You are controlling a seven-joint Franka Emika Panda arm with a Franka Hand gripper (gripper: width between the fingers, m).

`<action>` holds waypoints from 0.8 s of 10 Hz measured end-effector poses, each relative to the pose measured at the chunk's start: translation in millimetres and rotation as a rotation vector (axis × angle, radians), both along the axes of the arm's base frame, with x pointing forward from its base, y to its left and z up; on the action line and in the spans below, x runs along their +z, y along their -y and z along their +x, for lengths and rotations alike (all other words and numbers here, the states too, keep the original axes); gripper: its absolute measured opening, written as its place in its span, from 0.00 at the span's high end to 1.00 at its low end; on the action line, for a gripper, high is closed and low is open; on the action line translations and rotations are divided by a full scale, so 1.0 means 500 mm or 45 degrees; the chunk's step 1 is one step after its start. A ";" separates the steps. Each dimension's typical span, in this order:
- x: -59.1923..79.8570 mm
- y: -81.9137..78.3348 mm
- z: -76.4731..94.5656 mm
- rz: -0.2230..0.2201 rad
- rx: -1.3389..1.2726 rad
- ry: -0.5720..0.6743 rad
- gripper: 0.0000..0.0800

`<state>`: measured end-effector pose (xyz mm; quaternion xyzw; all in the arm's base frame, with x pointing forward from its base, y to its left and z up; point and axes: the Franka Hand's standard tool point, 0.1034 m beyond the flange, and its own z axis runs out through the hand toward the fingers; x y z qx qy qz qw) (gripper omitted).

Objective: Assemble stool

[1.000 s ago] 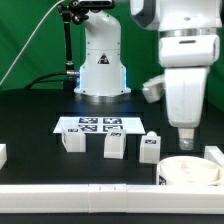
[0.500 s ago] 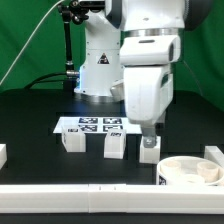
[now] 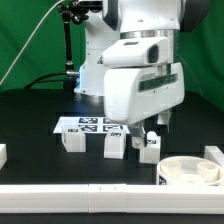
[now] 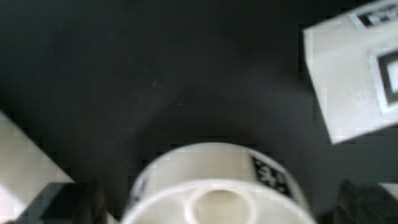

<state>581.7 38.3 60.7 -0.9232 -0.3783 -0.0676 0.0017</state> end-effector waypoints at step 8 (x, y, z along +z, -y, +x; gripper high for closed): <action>0.001 -0.006 -0.003 0.161 -0.880 -0.064 0.19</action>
Offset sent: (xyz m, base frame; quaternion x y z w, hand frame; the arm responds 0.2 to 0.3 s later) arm 0.0000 0.0000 0.0000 0.0000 0.0000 0.1938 0.9810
